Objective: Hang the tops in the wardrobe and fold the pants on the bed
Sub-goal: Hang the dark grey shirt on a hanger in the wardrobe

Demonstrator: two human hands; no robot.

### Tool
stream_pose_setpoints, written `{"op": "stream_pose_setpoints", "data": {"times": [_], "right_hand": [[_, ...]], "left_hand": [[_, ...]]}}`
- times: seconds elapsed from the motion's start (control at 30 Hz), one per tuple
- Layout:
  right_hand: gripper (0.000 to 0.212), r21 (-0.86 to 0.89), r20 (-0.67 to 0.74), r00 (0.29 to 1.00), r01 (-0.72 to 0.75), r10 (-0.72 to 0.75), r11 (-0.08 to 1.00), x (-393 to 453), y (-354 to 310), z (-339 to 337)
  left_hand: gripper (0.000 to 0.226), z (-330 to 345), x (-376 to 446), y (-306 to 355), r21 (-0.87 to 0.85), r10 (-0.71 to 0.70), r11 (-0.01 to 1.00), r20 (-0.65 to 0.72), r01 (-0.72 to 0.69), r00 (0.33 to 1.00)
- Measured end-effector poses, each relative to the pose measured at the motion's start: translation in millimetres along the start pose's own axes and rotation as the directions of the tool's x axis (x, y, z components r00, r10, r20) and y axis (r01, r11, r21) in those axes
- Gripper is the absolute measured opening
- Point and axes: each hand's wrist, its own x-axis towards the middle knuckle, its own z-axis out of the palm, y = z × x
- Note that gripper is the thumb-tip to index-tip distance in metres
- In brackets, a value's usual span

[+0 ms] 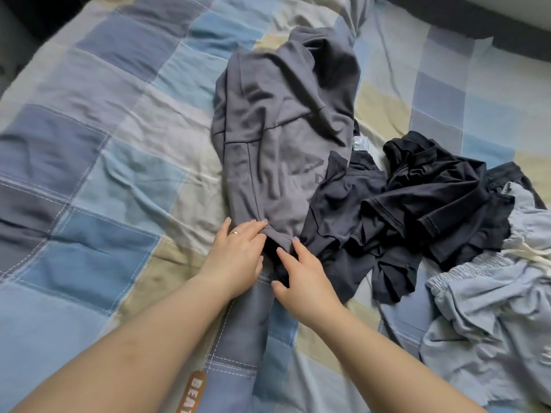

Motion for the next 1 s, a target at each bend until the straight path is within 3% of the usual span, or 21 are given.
{"op": "stream_pose_setpoints", "data": {"times": [0.17,0.27,0.37,0.6,0.67,0.83,1.0], "right_hand": [[0.067,-0.046,-0.056,0.998,-0.015,0.013,0.999,-1,-23,-17],[0.073,-0.043,-0.153,0.987,-0.045,0.038,0.998,-11,-42,-38],[0.073,-0.025,-0.243,0.969,-0.041,0.034,0.999,-27,-62,-64],[0.087,0.379,-0.406,0.886,-0.057,0.222,0.924,-87,-108,-140],[0.085,0.473,-0.446,0.855,-0.027,0.266,0.880,-108,-120,-164],[0.086,0.485,-0.507,0.812,-0.008,0.289,0.875,-160,-130,-216],[0.060,0.386,-0.572,0.799,0.065,0.183,0.920,-228,-122,-271]], "left_hand": [[0.039,-41,-14,3,-0.370,-0.014,0.928,-0.133,-0.036,0.991],[0.055,-80,-22,5,-0.417,0.057,0.904,-0.100,-0.094,0.993],[0.058,-132,-25,13,-0.510,0.080,0.853,-0.080,-0.110,0.994],[0.049,-276,-49,45,-0.740,0.038,0.655,-0.170,-0.153,0.985],[0.048,-317,-61,53,-0.747,0.047,0.640,-0.195,-0.179,0.980],[0.044,-404,-98,70,-0.719,0.015,0.653,-0.302,-0.238,0.953],[0.040,-467,-142,90,-0.540,0.005,0.802,-0.423,-0.256,0.906]]}}
